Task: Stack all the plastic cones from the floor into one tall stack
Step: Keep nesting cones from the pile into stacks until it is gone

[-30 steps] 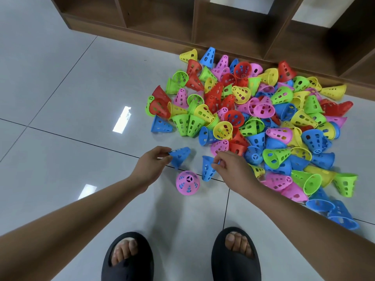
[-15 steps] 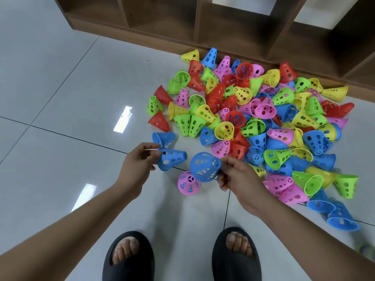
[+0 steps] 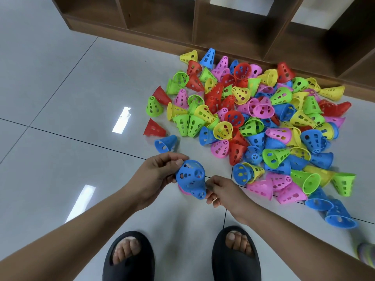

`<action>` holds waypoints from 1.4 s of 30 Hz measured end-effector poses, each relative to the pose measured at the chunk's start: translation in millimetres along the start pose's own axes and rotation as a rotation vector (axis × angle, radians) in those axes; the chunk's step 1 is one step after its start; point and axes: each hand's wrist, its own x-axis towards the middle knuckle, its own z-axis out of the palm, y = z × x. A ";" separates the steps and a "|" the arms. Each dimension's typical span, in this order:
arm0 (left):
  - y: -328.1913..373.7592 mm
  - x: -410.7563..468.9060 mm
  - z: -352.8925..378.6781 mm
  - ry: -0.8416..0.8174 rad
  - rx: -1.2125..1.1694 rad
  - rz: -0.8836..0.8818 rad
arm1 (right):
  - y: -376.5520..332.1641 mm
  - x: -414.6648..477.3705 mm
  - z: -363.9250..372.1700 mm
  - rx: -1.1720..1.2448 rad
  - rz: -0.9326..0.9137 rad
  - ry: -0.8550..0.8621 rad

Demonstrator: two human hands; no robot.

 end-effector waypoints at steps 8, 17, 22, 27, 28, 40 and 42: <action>-11.4 -1.8 2.1 0.013 0.097 -0.002 | -3.5 -4.0 7.4 0.111 0.085 -0.107; -12.9 4.1 1.6 0.127 0.151 0.031 | -16.8 -16.7 10.1 0.493 0.159 -0.210; -10.9 7.1 5.9 0.188 0.228 0.110 | -14.1 -22.8 9.5 0.645 0.268 -0.288; -10.6 7.7 9.5 0.172 0.221 0.102 | -15.1 -24.6 12.5 0.732 0.268 -0.216; -10.3 7.9 8.5 0.161 0.200 0.093 | -14.4 -24.0 12.0 0.737 0.260 -0.188; -6.4 12.7 6.4 0.141 0.057 0.045 | -7.4 -21.7 2.2 0.848 0.148 -0.008; -6.7 12.0 5.0 0.160 0.108 0.053 | -6.6 -21.7 0.7 0.760 0.134 0.015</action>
